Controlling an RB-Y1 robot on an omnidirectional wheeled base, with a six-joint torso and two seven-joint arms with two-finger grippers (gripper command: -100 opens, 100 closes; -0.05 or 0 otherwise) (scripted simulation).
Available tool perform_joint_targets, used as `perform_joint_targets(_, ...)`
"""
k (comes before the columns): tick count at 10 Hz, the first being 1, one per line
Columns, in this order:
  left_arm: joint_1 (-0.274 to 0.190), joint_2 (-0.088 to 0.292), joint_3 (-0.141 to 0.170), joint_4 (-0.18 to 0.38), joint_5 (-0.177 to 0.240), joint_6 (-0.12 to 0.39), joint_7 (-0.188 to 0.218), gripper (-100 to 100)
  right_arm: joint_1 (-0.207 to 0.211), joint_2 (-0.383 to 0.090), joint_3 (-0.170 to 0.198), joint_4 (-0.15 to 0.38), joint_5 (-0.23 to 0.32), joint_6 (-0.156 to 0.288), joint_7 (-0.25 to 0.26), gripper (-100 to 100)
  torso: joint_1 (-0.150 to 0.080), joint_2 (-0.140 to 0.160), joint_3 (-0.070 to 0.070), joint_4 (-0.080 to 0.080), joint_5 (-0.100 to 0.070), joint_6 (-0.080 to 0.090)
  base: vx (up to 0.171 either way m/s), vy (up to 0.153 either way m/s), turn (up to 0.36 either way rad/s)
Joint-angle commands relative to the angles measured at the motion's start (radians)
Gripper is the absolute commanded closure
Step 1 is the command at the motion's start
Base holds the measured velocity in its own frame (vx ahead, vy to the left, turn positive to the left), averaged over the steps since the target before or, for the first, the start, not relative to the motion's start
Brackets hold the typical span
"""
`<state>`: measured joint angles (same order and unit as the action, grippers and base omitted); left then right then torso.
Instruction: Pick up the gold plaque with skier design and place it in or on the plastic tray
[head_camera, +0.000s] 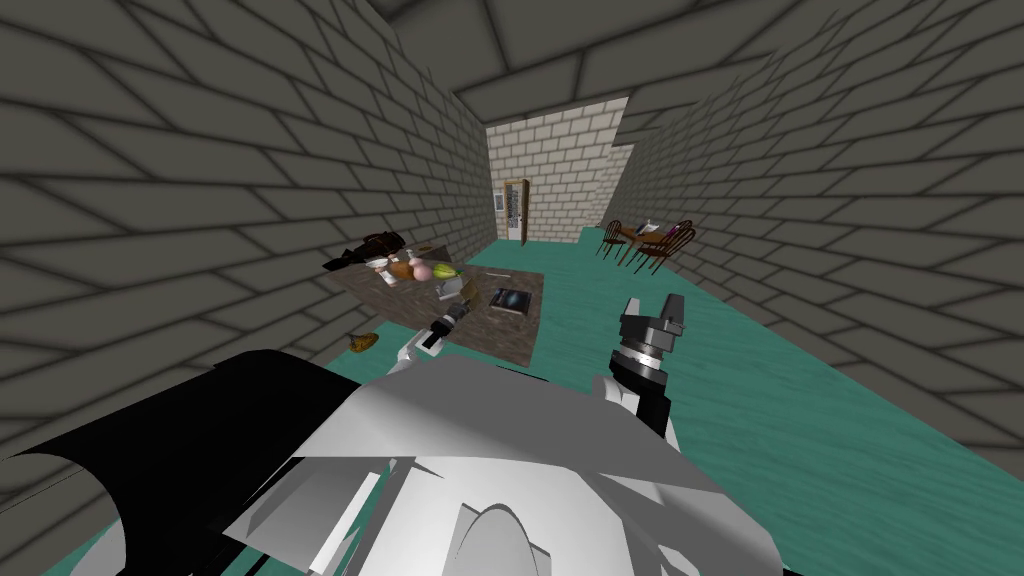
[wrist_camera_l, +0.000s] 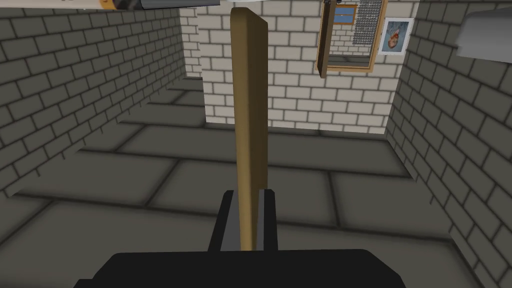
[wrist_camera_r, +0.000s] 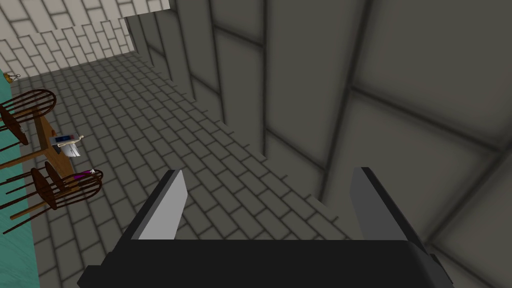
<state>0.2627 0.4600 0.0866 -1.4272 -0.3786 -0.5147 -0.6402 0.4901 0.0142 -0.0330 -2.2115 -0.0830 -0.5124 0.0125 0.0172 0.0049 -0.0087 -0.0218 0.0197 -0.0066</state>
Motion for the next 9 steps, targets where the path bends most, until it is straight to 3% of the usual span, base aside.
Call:
perform_joint_targets(1,0.006,0.026,-0.013,0.005,0.03,-0.02,0.008,100,0.0,0.0,0.0,0.0,0.0,0.0,0.0,0,0.0,0.0,0.0,0.0,0.0,0.0,-0.127,0.005,-0.004)
perform_joint_targets(4,0.024,0.088,-0.034,0.009,0.08,-0.038,0.037,100,0.0,0.0,0.0,0.0,0.0,0.0,0.0,0,-0.001,-0.001,0.0,0.0,0.0,0.001,-0.118,0.014,-0.017)
perform_joint_targets(6,0.022,0.124,-0.019,-0.012,0.064,0.003,0.073,100,0.0,0.0,0.0,0.0,0.0,0.0,0.0,0,0.003,-0.005,-0.003,-0.001,0.001,0.001,-0.031,0.082,-0.03)
perform_joint_targets(9,0.006,0.157,0.01,-0.045,0.03,0.066,0.116,100,0.0,0.0,0.0,0.0,0.0,0.0,0.0,0,0.009,-0.015,-0.008,-0.002,0.001,0.002,0.068,0.142,-0.022)
